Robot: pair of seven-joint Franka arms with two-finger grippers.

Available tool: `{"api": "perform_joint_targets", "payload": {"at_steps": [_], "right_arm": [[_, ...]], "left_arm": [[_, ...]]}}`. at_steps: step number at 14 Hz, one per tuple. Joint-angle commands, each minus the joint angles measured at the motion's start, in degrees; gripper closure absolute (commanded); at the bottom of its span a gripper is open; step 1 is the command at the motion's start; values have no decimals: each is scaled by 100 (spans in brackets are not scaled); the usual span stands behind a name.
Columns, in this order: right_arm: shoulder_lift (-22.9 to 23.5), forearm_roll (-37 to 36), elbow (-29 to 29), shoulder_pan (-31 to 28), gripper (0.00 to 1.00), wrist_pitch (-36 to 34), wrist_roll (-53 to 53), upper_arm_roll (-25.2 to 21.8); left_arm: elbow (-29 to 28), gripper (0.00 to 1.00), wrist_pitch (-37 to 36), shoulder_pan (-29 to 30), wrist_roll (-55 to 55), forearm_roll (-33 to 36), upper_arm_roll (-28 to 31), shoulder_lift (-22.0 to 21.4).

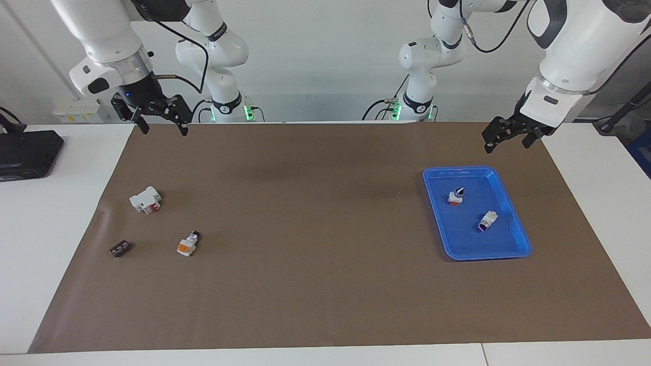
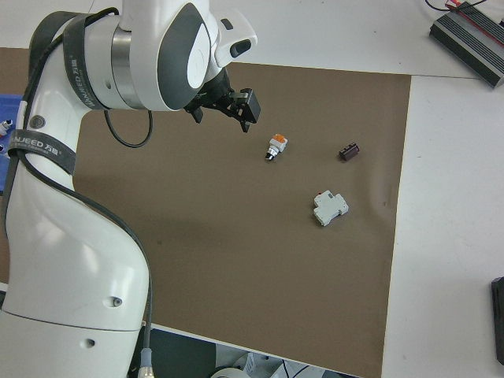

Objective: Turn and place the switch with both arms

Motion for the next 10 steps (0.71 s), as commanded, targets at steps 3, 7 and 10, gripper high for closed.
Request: {"api": "perform_joint_targets", "payload": {"at_steps": [3, 7, 10], "right_arm": [[13, -3, 27, -20, 0, -70, -125, 10], [13, -3, 27, -20, 0, -70, -125, 10], [13, -3, 27, -20, 0, -70, -125, 10]], "left_arm": [[-416, 0, 560, 72, -28, -122, -48, -374], [-425, 0, 622, 72, 24, -113, -57, -400], [-477, 0, 710, 63, 16, -122, -57, -409]]}}
